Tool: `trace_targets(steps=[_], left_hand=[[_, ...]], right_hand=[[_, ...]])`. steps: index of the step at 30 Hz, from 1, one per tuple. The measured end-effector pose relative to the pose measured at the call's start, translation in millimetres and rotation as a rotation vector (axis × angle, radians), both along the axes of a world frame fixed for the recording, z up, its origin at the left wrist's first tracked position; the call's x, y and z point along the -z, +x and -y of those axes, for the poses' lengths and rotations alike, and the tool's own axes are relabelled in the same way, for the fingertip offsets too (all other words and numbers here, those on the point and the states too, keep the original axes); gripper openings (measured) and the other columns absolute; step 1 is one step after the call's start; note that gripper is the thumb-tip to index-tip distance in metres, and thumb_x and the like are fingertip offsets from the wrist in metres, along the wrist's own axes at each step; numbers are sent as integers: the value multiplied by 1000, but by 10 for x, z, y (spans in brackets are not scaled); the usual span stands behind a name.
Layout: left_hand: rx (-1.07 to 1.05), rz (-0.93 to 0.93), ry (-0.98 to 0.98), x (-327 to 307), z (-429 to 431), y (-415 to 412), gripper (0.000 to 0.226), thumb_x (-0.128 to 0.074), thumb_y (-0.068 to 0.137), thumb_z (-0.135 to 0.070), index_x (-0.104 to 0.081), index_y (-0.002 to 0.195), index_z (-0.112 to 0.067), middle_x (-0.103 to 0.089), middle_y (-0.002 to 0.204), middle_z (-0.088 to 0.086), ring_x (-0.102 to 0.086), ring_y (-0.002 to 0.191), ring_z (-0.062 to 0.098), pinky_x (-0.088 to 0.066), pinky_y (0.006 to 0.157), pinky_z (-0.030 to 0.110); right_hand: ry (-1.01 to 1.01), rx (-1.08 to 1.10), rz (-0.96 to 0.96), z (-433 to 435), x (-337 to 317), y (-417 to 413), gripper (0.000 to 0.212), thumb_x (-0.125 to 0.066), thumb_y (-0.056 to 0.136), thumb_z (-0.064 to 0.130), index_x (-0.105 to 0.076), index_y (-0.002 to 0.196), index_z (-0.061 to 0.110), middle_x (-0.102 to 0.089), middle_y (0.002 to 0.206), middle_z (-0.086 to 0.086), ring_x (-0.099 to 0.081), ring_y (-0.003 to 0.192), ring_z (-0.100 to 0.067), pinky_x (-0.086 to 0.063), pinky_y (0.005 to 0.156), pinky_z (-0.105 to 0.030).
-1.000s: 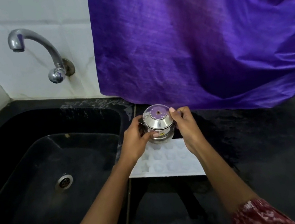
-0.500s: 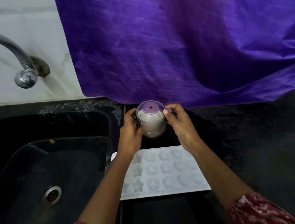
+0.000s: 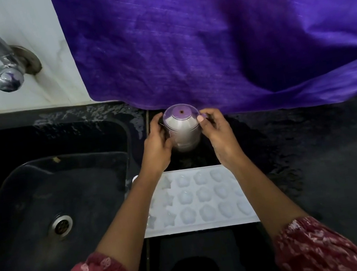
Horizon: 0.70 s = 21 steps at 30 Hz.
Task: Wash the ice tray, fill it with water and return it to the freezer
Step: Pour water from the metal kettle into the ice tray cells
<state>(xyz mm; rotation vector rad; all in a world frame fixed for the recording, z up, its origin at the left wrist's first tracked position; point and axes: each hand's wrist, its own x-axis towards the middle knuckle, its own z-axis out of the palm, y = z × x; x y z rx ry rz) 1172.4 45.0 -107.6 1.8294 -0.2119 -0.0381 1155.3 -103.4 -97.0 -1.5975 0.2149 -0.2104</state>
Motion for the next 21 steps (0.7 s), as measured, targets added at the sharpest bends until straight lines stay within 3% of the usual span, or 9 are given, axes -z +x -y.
trace_targets(steps=[4,8,12,15,18,21], left_hand=[[15,1,35,17,-17,11,80,-64,84,-4,-16,147,-11,-46,134,-6,-44,127,14,-34,110,36],[6,19,172,-1,-35,-25,91,-67,84,-23,-5,150,-12,-33,150,8,-31,138,22,-27,113,40],[-31,47,274,23,-138,-185,97,-69,78,-44,-10,149,-12,-20,155,9,-16,143,25,-18,116,48],[-18,65,415,-2,-216,-427,101,-66,78,-50,-7,149,-10,-8,158,8,4,145,24,4,116,40],[20,25,572,-33,-280,-711,114,-60,71,-68,-1,150,-11,1,158,5,12,144,19,9,115,41],[27,8,721,-13,-372,-931,126,-39,58,-90,2,149,-12,3,158,2,13,144,15,11,115,44]], right_hand=[[5,-12,-49,-1,-51,-8,19,-53,93,26,-53,112,23,-56,112,1,-55,106,-16,-47,87,-31],[-47,37,-81,15,-149,-104,50,-52,93,30,-32,139,26,-46,128,2,-48,114,-13,-41,90,-27],[-303,65,-79,126,-187,-318,50,-51,94,28,-34,140,19,-45,139,-9,-47,123,-23,-42,101,-40],[-455,0,-106,218,-160,-554,49,-54,91,30,-41,136,16,-43,141,-12,-44,127,-25,-38,105,-40],[-659,-124,-187,267,-147,-813,62,-55,87,46,-34,141,23,-33,148,-6,-32,136,-25,-25,113,-46],[-902,-222,-257,262,-140,-1076,80,-53,80,61,-19,146,30,-14,156,-1,-15,143,-21,-6,117,-43]])
